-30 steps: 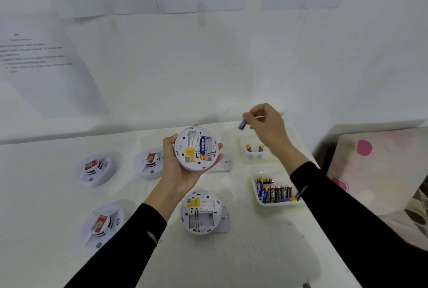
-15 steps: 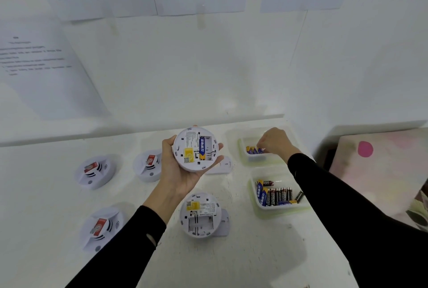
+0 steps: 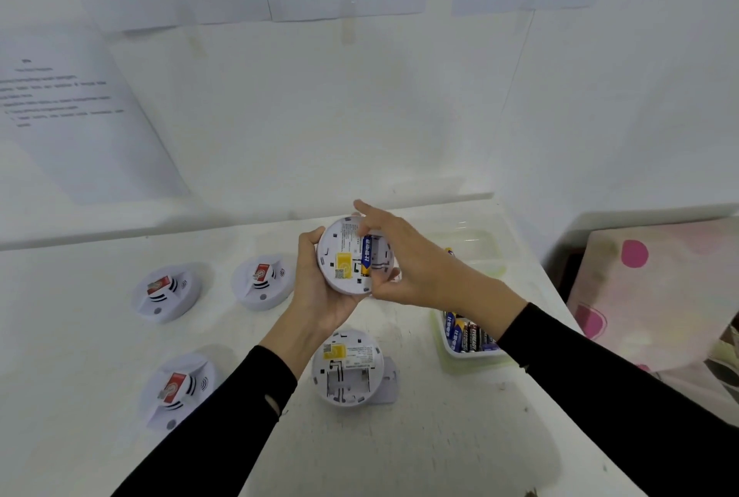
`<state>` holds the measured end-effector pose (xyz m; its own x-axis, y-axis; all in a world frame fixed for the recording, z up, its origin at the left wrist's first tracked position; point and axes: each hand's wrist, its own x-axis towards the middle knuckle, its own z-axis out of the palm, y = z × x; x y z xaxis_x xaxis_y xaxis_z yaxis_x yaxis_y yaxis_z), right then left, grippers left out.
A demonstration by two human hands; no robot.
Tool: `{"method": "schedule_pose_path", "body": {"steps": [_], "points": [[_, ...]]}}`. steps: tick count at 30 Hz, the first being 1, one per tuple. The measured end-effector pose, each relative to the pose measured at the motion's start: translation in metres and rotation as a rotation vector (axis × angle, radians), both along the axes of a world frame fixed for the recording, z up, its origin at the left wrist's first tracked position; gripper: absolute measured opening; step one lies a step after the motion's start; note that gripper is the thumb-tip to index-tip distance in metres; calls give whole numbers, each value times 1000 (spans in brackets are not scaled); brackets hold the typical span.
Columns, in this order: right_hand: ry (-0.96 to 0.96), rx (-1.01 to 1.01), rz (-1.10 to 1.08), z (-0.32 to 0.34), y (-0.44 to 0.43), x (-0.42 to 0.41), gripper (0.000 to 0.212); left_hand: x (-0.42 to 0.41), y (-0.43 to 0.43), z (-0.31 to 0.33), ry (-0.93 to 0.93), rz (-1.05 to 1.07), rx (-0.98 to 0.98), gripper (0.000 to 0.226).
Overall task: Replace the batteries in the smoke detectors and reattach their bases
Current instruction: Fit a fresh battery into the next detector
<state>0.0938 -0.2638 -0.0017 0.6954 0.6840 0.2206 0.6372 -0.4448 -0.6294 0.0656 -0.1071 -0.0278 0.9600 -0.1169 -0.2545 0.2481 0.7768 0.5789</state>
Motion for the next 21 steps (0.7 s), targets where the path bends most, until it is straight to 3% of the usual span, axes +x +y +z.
{"method": "schedule_pose_path", "body": {"steps": [4,10,17,21], "points": [[-89,-4,-2,-5,4,4,76,2,1,-3,15,14,62,53],[-202,26,2,-7,10,2,62,3,1,-5,-5,-9,101,55],[-134,28,2,-10,5,1,65,3,3,-5,-4,-38,89,48],[-253,-13,48,-18,-4,1,36,3,7,-5,42,-67,66,53]]}}
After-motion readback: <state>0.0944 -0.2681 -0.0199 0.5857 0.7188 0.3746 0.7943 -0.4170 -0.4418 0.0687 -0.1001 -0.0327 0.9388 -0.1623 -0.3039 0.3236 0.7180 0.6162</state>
